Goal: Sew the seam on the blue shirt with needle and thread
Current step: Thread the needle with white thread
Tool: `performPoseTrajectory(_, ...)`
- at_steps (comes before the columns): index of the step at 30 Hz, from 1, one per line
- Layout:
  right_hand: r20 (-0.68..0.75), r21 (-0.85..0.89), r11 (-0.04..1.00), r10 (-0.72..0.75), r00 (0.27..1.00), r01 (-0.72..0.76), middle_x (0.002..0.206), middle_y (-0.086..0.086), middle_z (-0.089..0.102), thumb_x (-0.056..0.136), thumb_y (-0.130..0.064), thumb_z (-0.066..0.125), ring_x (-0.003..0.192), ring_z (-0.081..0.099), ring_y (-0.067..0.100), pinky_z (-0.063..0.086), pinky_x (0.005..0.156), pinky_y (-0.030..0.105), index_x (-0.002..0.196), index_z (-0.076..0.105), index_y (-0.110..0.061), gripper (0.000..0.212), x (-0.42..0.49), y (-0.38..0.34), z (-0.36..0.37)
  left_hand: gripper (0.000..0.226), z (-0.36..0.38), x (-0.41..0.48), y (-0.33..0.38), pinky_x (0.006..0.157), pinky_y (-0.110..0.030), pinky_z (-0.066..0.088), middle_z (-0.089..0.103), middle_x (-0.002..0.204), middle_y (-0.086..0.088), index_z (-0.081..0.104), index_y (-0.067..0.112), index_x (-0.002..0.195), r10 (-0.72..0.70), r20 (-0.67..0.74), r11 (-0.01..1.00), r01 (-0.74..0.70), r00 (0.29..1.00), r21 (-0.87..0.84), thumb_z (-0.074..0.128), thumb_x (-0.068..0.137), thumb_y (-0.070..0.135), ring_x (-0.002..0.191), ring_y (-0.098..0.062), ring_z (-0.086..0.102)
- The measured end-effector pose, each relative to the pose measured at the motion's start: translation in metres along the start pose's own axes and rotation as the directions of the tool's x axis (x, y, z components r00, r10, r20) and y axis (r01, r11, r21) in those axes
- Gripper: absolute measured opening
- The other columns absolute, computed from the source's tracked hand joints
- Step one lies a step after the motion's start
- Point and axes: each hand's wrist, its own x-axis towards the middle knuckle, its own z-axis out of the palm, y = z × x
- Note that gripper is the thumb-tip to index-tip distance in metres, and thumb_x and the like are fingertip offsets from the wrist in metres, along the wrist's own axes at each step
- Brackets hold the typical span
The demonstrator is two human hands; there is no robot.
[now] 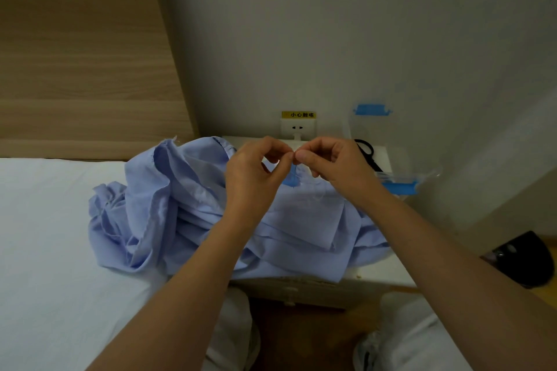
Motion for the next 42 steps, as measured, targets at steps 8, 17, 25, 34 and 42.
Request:
performPoseTrajectory(8, 0.060, 0.036, 0.995, 0.086, 0.994, -0.089, 0.081, 0.004, 0.073, 0.092, -0.013, 0.063, 0.055, 0.050, 0.005, 0.046, 0.055, 0.017, 0.096, 0.069, -0.002, 0.014, -0.001, 0.002, 0.000, 0.010, 0.001, 0.000, 0.005, 0.056, -0.012, 0.039, 0.058, 0.075, 0.004, 0.056, 0.016, 0.087, -0.058, 0.042, 0.990, 0.063, 0.997, -0.130, 0.053, 0.095, 0.011, 0.064, -0.006, 0.051)
performPoseTrajectory(17, 0.032, 0.044, 0.995, 0.084, 0.996, -0.085, 0.082, 0.004, 0.071, 0.093, -0.011, 0.061, 0.053, 0.051, -0.002, 0.044, 0.055, 0.014, 0.098, 0.068, 0.000, 0.014, 0.001, 0.000, 0.000, 0.017, -0.005, 0.001, 0.002, 0.062, -0.018, 0.050, 0.066, 0.083, 0.004, 0.062, 0.015, 0.104, -0.083, 0.046, 0.977, 0.091, 0.995, -0.194, 0.061, 0.090, 0.007, 0.077, -0.010, 0.062)
performPoseTrajectory(25, 0.016, 0.055, 0.993, 0.101, 0.995, -0.101, 0.073, -0.005, 0.068, 0.092, -0.010, 0.061, 0.053, 0.053, -0.003, 0.044, 0.055, 0.013, 0.096, 0.069, -0.001, 0.012, 0.001, 0.000, -0.003, 0.010, -0.006, 0.002, -0.003, 0.060, -0.021, 0.052, 0.070, 0.083, 0.007, 0.070, 0.022, 0.093, 0.142, 0.043, 0.986, -0.138, 0.989, -0.090, 0.068, 0.085, 0.026, 0.072, -0.009, 0.064)
performPoseTrajectory(34, 0.062, 0.079, 0.981, 0.174, 0.983, -0.178, 0.076, -0.004, 0.072, 0.092, -0.018, 0.062, 0.052, 0.047, 0.005, 0.043, 0.054, 0.016, 0.095, 0.070, -0.003, 0.018, -0.002, 0.000, -0.003, 0.024, -0.001, 0.004, -0.008, 0.065, -0.017, 0.040, 0.070, 0.075, 0.000, 0.072, 0.014, 0.080, 0.369, -0.013, 0.879, -0.344, 0.929, 0.330, 0.059, 0.087, 0.033, 0.072, -0.013, 0.061)
performPoseTrajectory(42, 0.116, 0.103, 0.971, 0.205, 0.972, -0.217, 0.082, 0.007, 0.073, 0.091, -0.016, 0.064, 0.050, 0.043, 0.004, 0.040, 0.051, 0.014, 0.100, 0.068, -0.002, 0.017, -0.001, -0.002, -0.002, 0.007, 0.003, 0.002, -0.004, 0.059, -0.021, 0.048, 0.064, 0.079, 0.006, 0.061, 0.014, 0.089, 0.059, -0.015, 0.996, -0.058, 0.998, 0.064, 0.057, 0.093, 0.018, 0.067, -0.009, 0.057)
